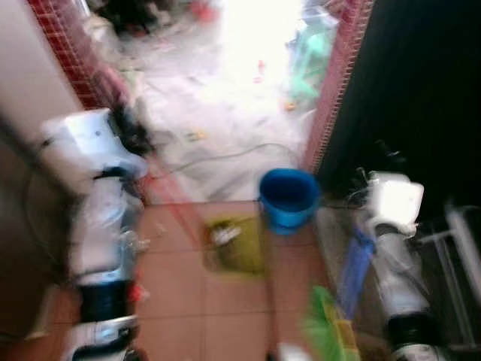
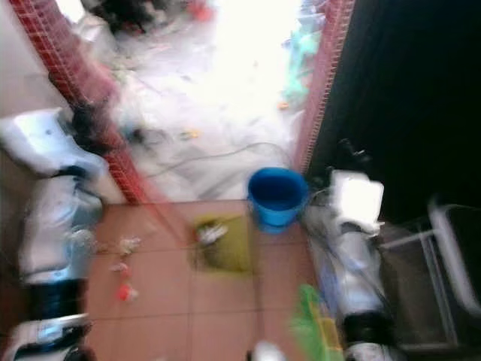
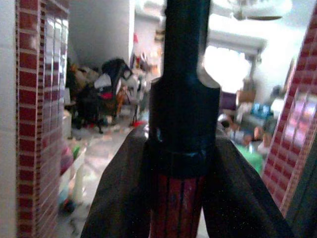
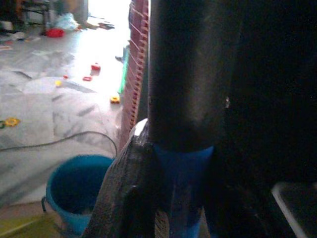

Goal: Sweep floor

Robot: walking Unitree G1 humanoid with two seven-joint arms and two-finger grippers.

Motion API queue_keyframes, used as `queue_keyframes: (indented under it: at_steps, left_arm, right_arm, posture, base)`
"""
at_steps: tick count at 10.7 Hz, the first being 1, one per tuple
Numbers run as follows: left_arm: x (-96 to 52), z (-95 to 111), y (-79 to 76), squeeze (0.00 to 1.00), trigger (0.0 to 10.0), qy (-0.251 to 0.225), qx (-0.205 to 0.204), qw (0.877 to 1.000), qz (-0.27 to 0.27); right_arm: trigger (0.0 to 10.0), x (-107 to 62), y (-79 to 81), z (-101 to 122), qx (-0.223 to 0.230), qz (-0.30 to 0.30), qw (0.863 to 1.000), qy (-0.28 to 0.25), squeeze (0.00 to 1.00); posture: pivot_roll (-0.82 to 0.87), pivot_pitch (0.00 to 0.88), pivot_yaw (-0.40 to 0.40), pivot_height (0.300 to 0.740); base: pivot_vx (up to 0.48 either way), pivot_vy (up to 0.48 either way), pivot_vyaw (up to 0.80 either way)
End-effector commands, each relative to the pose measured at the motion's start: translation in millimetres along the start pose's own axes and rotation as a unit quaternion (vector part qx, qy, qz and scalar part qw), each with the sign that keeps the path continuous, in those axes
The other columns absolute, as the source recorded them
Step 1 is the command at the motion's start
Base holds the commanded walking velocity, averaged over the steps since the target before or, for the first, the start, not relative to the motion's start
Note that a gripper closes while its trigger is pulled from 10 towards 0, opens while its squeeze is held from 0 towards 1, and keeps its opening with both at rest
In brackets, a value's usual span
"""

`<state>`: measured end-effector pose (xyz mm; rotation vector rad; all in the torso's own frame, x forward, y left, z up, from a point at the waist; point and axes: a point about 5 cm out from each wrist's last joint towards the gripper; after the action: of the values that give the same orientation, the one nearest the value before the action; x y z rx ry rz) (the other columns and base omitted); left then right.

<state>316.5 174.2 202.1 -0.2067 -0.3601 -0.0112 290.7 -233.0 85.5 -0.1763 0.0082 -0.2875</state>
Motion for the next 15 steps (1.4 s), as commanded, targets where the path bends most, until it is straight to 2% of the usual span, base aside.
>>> queue_keyframes:
  at_steps: [1, 5, 12, 15]
  left_arm:
    - [6.8, 31.6, 7.9, 0.00, 10.0, -0.066, -0.001, 0.998, 0.018]
    - [15.3, 45.4, 12.5, 0.00, 10.0, -0.089, -0.003, 0.995, 0.033]
    - [19.3, 44.2, 23.0, 0.00, 10.0, -0.093, 0.018, 0.993, 0.069]
    - [20.0, 42.2, 21.4, 0.00, 10.0, -0.091, 0.031, 0.993, 0.067]
  right_arm:
    - [10.0, 6.4, 15.1, 19.2, 0.007, 0.022, 0.999, -0.042, 0.00]
    - [10.0, 6.1, 11.7, 16.8, 0.003, 0.021, 0.999, -0.041, 0.00]
    - [10.0, 4.2, 10.1, 14.1, -0.002, 0.021, 0.999, -0.037, 0.00]
    - [10.0, 3.0, 10.5, 12.7, -0.001, 0.021, 0.999, -0.035, 0.00]
  posture:
    - [-0.09, 0.000, 0.007, 0.740]
    - [-0.09, 0.000, 0.005, 0.740]
    - [-0.10, 0.000, 0.003, 0.740]
    - [-0.10, 0.000, 0.005, 0.740]
  base:
    - [0.458, 0.000, 0.00]
    - [0.455, 0.000, 0.00]
    - [0.455, 0.000, 0.00]
    - [0.444, 0.000, 0.00]
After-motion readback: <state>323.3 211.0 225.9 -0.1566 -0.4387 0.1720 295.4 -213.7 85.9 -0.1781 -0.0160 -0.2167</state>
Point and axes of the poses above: a point about 5 cm out from each wrist's last joint towards the gripper, its own x axis pointing out of the wrist towards the gripper, its own z axis along the axis of the wrist's last joint, y = z × x, and after that the axes turned 1 degree about x, right-handed
